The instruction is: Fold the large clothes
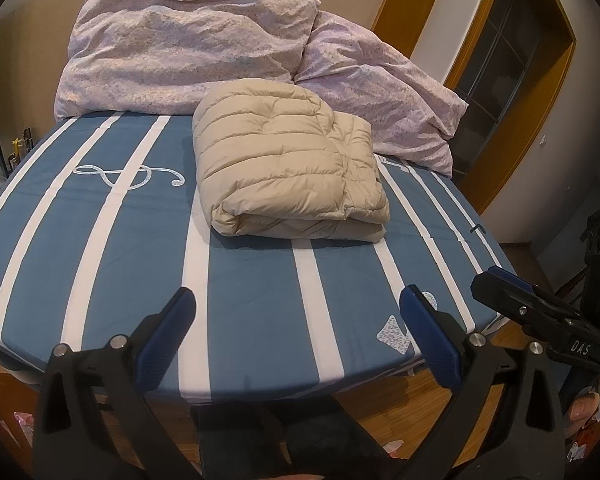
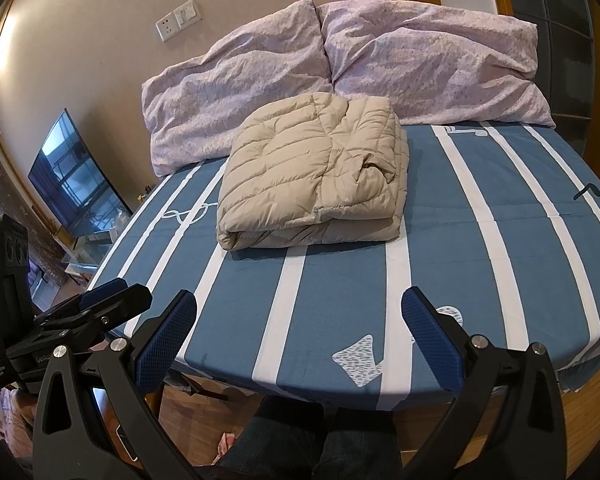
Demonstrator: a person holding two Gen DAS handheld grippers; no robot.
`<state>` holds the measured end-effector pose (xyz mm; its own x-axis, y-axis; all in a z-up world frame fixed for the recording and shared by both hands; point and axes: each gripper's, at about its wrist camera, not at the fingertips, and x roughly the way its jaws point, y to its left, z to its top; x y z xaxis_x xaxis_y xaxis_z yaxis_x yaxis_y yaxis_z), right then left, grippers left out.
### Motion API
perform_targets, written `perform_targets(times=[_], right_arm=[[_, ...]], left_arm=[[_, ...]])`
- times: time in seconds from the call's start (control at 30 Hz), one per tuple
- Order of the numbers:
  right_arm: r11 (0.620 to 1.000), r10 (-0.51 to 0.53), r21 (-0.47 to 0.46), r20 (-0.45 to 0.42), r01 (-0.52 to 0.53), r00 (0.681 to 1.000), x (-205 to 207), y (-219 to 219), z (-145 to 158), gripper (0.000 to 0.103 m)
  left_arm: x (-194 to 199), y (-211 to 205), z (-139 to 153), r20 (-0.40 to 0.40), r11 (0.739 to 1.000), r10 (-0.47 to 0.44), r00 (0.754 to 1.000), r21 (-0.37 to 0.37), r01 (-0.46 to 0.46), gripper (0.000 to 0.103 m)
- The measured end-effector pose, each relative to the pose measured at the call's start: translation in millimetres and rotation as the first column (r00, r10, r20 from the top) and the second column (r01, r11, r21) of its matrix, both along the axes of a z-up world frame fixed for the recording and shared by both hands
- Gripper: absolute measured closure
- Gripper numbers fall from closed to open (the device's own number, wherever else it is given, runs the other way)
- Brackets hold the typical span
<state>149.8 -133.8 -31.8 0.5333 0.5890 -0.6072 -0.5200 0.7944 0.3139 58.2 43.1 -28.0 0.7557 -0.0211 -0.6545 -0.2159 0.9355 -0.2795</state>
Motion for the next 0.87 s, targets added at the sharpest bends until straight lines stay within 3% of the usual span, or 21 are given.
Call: perform_targets(times=[0.87], right_arm=[[1.0,0.005,0.0,-0.016,-0.005,1.0,-3,6,-11,0.001]], left_arm=[[0,2,-4,-0.004,1.0,0.008,1.0,0.004,-0.008,0.002]])
